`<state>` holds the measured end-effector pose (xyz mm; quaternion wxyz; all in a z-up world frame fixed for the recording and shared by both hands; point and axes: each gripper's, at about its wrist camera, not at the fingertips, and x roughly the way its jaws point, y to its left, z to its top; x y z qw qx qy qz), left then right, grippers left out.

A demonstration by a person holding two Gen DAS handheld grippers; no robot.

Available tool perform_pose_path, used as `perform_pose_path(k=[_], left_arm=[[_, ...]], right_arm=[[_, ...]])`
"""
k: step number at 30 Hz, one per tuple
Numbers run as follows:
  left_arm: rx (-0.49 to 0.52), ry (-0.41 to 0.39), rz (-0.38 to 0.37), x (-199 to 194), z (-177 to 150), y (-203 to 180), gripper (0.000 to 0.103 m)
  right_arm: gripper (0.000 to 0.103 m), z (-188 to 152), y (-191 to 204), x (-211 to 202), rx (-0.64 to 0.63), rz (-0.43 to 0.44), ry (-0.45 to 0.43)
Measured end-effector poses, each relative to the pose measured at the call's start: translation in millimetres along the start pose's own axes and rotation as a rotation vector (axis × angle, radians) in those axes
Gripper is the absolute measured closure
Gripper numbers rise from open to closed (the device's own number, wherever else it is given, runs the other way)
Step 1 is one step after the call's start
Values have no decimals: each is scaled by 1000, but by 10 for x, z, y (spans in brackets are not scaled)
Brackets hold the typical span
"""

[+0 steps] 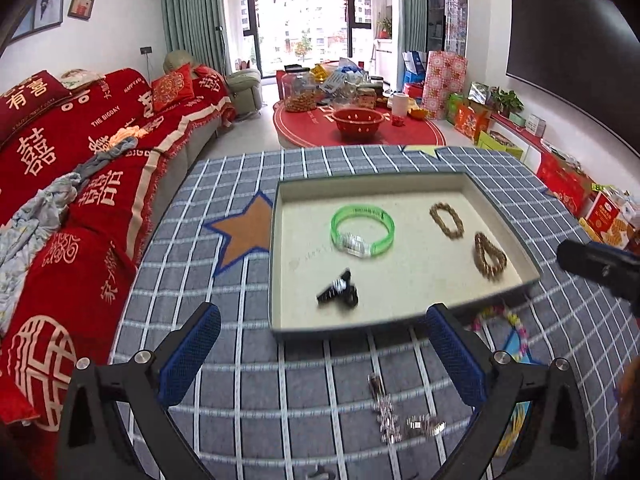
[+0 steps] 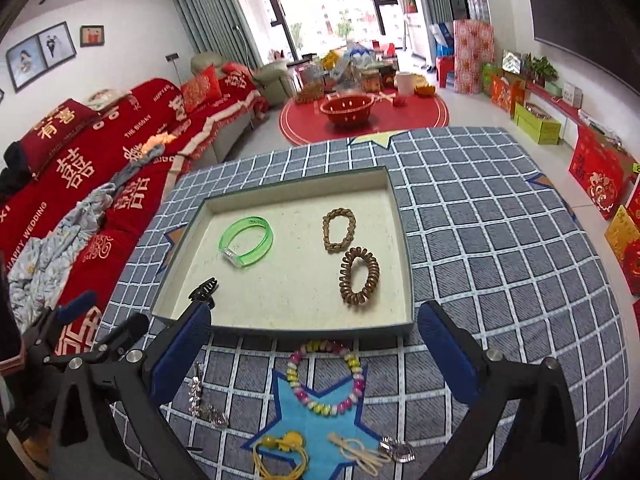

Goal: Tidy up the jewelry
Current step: 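Move both open tools toward the star clip and heart pendant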

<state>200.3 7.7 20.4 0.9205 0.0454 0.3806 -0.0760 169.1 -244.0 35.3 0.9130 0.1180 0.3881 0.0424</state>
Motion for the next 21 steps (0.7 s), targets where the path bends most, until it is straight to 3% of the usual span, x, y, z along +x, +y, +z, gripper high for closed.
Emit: perform_pose_path(k=[3, 12, 21], left_arm=[[1, 39, -29, -50, -200, -5, 0], [-26, 138, -33, -38, -677, -37, 0], [-115, 211, -21, 58, -839, 70, 0]], right_arm=[[0, -128, 4, -134, 0, 2, -6], [0, -609, -144, -177, 17, -19, 145], [0, -1137, -401, -153, 60, -82, 222]])
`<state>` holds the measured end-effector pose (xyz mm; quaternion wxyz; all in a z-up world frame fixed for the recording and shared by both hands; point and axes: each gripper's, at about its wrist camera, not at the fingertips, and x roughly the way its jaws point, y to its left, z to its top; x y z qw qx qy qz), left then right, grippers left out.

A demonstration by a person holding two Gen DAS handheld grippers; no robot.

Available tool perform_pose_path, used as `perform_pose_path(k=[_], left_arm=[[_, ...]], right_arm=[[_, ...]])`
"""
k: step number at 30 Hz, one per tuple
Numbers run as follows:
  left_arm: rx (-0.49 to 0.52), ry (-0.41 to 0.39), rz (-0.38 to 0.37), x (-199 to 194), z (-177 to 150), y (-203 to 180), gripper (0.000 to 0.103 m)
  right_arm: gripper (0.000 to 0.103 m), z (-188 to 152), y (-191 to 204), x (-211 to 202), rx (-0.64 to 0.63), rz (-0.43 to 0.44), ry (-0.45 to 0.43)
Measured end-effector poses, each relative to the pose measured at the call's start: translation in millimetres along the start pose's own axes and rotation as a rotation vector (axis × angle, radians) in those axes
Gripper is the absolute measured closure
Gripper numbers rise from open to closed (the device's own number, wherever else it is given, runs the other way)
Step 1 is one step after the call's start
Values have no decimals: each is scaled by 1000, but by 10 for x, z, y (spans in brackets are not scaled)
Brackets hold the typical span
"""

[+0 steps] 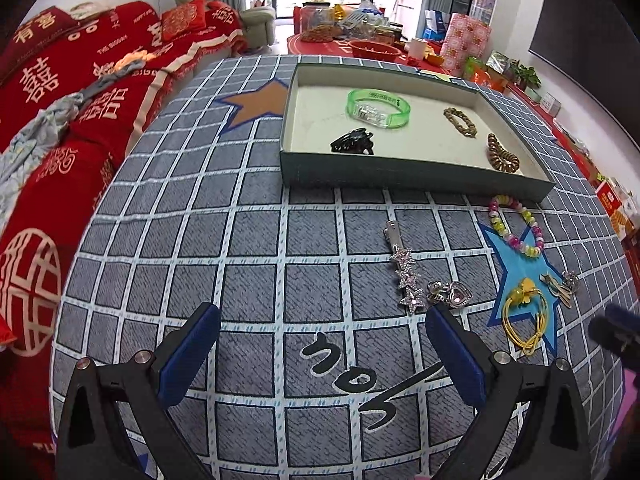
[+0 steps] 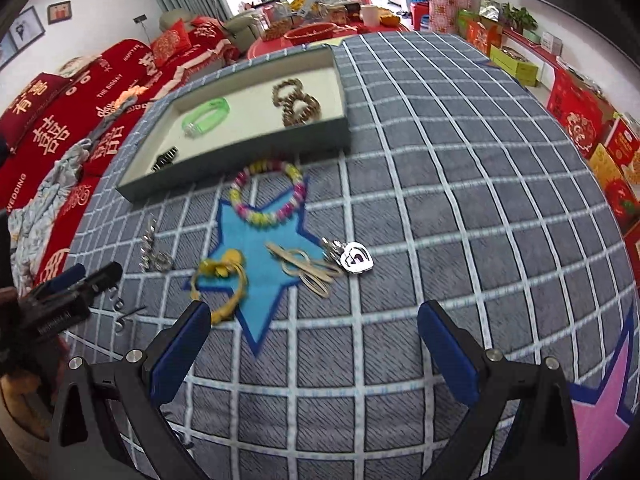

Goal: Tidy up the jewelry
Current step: 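Move both open tools toward the star clip and heart pendant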

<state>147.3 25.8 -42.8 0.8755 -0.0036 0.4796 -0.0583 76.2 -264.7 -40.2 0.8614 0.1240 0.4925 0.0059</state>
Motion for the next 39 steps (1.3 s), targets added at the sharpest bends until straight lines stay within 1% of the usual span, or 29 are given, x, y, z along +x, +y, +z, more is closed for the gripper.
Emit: perform_pose_path(k=[5, 9, 16, 20, 23, 28, 30, 32, 34, 37, 39], left_arm=[[-24, 17, -13, 40, 27, 16, 0], [-34, 24, -23, 73, 60, 16, 0], [-55, 33, -36, 150, 178, 11, 0], [-43, 27, -33, 181, 231, -32, 0], [-28, 33, -26, 218, 250, -72, 0], [-22, 45, -17, 289, 272, -115, 0], [-20, 46, -7, 314, 277, -128, 0], [-16, 48, -3, 329, 285, -140, 0], [-16, 53, -7, 350, 294, -141, 0], [-7, 52, 10, 365, 290, -138, 0], [-5, 58, 11, 388, 287, -135, 0]], right_arm=[[0, -81, -84, 16, 4, -43, 7], [0, -89, -159, 28, 31, -49, 8], [0, 35, -253, 61, 58, -76, -18], [1, 114, -268, 100, 55, -83, -29], [7, 146, -270, 145, 41, -96, -31], [13, 186, -289, 192, 31, -99, -32], [19, 210, -275, 216, 22, -100, -33], [22, 230, -259, 241, 13, -101, -31], [24, 247, -225, 257, -6, -108, -35], [28, 256, -156, 283, -43, -117, -35], [32, 249, -114, 294, -69, -129, -33]])
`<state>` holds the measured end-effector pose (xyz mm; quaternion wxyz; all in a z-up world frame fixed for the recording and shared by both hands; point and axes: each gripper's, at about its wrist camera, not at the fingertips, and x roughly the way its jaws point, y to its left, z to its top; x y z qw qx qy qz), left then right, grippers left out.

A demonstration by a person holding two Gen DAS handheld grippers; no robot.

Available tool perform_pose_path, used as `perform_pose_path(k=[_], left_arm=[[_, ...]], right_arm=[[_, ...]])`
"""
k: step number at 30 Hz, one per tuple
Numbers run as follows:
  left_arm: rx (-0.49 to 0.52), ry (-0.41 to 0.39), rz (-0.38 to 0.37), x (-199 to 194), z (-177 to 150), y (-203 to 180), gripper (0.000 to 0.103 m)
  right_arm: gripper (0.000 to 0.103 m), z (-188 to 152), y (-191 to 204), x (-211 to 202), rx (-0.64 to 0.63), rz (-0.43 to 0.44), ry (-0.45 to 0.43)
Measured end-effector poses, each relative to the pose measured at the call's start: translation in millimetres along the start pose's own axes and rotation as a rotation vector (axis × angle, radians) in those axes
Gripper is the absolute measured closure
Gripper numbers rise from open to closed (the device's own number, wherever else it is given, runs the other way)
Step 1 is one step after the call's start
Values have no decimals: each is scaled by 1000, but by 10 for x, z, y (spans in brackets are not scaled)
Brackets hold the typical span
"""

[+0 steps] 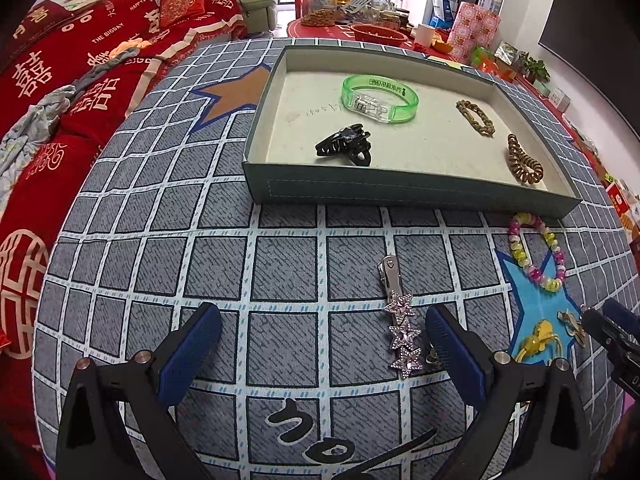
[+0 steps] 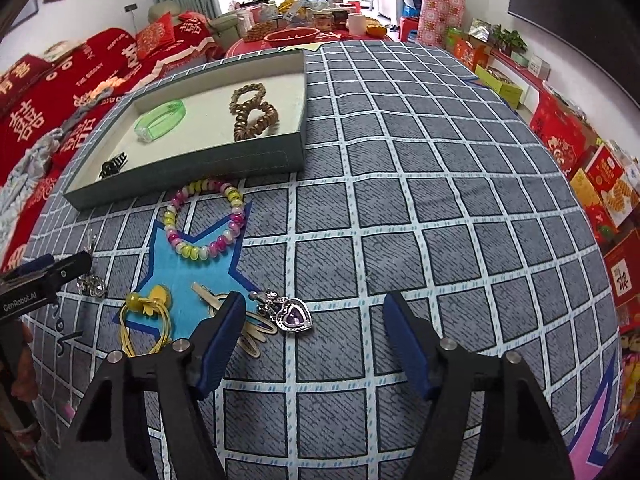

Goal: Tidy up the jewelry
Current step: 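Move both open tools toward the star clip and heart pendant, then grasp the silver star hair clip with the left tool while the right tool grasps the heart pendant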

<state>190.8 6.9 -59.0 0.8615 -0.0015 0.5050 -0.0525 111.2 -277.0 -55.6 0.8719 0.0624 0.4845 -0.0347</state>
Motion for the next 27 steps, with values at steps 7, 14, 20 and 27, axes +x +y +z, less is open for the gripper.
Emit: perform_pose_path(k=[7, 14, 20, 27], left_arm=[[53, -7, 14, 8, -43, -85, 0], [111, -33, -19, -79, -70, -184, 21], [176, -52, -59, -148, -100, -288, 66], [170, -57, -90, -193, -135, -256, 68]], right_arm=[[56, -36, 132, -12, -73, -29, -11], [67, -31, 175, -18, -87, -17, -3], [83, -32, 234, -19, -89, -2, -2], [83, -66, 179, -54, -44, 30, -3]])
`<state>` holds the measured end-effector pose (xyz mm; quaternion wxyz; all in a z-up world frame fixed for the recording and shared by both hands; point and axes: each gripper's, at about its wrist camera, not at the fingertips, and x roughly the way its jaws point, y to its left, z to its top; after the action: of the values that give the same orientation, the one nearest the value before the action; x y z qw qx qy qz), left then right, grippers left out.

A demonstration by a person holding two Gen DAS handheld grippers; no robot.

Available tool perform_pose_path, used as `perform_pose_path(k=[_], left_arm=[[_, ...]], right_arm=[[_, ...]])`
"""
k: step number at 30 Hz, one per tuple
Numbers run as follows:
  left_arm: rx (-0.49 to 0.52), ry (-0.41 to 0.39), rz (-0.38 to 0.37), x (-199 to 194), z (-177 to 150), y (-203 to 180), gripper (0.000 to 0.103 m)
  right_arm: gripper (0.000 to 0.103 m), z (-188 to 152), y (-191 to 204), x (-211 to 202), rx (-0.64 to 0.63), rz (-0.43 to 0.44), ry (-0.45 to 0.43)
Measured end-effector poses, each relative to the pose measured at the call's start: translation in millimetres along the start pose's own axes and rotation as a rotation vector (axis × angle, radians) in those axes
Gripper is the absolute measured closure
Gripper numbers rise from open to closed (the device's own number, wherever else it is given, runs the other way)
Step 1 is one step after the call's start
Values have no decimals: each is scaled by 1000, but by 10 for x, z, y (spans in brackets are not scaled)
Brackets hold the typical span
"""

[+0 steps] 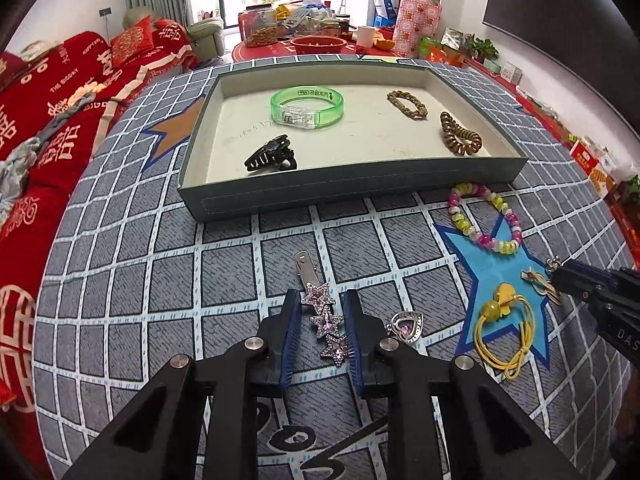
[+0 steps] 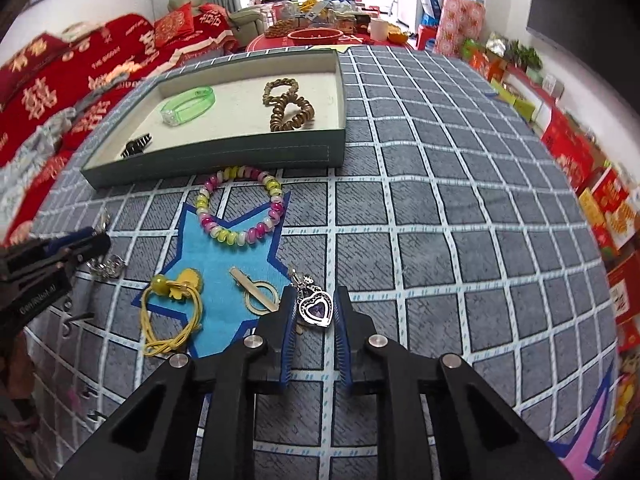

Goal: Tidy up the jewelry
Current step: 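Grasp the silver star hair clip with the left tool while the right tool grasps the heart pendant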

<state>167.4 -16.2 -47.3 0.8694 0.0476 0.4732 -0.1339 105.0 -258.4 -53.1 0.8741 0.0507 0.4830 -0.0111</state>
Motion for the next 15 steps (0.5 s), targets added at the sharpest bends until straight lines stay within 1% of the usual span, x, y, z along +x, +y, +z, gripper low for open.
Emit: perform_pose_path(k=[5, 15], left_arm=[[-8, -31, -18, -142, -38, 29, 68], [-3, -109, -41, -530, 50, 90, 68]], right_arm=[[83, -17, -109, -108, 49, 38, -9], [83, 65, -153, -397, 69, 88, -58]])
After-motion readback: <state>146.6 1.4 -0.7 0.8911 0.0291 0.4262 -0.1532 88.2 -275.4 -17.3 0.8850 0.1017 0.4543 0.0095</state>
